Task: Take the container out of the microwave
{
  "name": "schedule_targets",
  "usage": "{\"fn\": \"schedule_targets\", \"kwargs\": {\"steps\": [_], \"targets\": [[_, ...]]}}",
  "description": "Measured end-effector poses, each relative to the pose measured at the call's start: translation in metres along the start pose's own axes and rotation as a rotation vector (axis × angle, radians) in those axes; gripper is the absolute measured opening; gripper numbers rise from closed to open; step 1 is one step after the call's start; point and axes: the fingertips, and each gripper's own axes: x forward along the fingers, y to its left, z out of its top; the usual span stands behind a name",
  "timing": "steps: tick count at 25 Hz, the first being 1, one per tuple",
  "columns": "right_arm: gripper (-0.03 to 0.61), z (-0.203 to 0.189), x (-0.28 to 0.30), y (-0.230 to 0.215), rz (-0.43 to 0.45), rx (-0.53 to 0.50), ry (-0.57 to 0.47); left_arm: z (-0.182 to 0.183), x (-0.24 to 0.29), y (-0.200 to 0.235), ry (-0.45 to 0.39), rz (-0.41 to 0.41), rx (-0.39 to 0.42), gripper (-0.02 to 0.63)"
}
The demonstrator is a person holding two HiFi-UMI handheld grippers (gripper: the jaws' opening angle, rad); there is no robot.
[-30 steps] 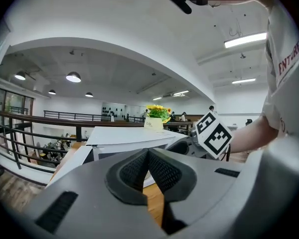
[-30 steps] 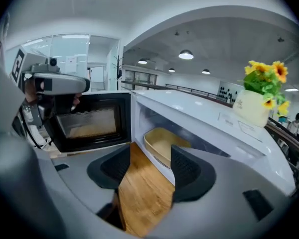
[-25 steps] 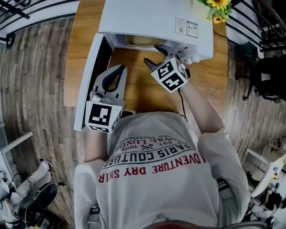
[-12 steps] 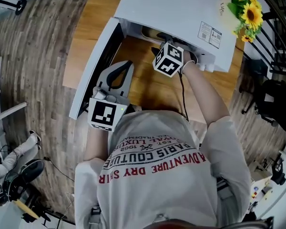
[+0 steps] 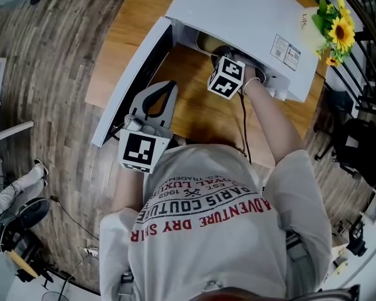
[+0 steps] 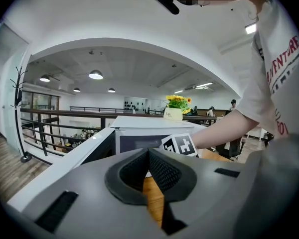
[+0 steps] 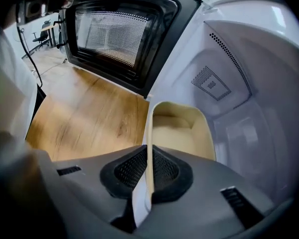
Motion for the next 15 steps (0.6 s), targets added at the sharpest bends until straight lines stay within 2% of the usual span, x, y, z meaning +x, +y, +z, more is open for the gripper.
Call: {"fn": "schedule_targets", "kwargs": {"steps": [9, 15], "targets": [[0.032, 0.015, -0.031, 0.026, 0.026, 0.034, -0.048, 0.007, -0.013, -0.001, -0.025, -0.035, 0.023, 0.014], [0.032, 0.026, -0.065, 0.041, -0.015, 0.155, -0.096, 0.014, -0.024, 0.001, -0.051, -0.100, 0.051, 0.014]]}}
